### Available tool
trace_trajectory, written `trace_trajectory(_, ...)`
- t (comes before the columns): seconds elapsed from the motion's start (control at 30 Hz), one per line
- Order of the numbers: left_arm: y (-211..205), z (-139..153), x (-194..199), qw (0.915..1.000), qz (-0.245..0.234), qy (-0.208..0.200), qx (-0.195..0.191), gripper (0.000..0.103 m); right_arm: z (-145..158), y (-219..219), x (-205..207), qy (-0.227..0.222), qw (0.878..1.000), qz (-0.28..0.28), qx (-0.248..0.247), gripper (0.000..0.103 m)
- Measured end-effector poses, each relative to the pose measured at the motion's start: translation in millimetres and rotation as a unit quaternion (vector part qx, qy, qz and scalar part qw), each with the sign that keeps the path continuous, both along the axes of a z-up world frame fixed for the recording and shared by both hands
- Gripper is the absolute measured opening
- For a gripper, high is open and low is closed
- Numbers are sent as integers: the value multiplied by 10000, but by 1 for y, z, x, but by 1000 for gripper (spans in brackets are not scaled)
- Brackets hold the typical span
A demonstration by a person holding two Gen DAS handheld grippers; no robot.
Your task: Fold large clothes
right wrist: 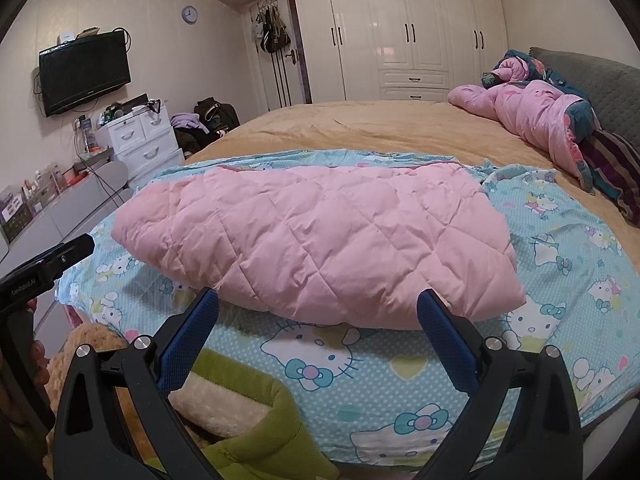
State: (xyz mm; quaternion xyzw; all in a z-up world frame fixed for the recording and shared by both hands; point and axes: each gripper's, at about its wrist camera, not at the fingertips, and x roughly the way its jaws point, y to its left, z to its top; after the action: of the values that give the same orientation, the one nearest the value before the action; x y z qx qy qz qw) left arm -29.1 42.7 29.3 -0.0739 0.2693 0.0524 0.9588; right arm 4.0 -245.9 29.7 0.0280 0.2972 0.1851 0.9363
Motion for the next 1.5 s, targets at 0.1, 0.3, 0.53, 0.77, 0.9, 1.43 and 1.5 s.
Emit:
trace_trajectory(0.1,0,0,0,10000,9,1,4,94,-1,0,0,0,10000,2,-9,99)
trace_trajectory(0.3,0,0,0,10000,12,8,8,94,-1,0,0,-6,10000,-8,-19,99)
trace_trajectory(0.53,1,0,-1,10000,49,24,20,94,-1,0,0,6,10000,4,-21,99)
trace_trajectory(0.77,3,0,-3,10000,73,34,28,94,-3,1,0,36,10000,17,-43,99)
trace_trajectory(0.9,2,-1,-2,10000,87,35,27,94,-4,3,0,50,10000,31,-48,99)
trace_trajectory(1.43,3,-2,-3,9999,99,68,42,94,-4,6,1,69,9999,58,-62,99)
trace_trajectory(1.5,3,-1,-2,9999,102,72,36,94,-4,7,2,67,9999,68,-69,99)
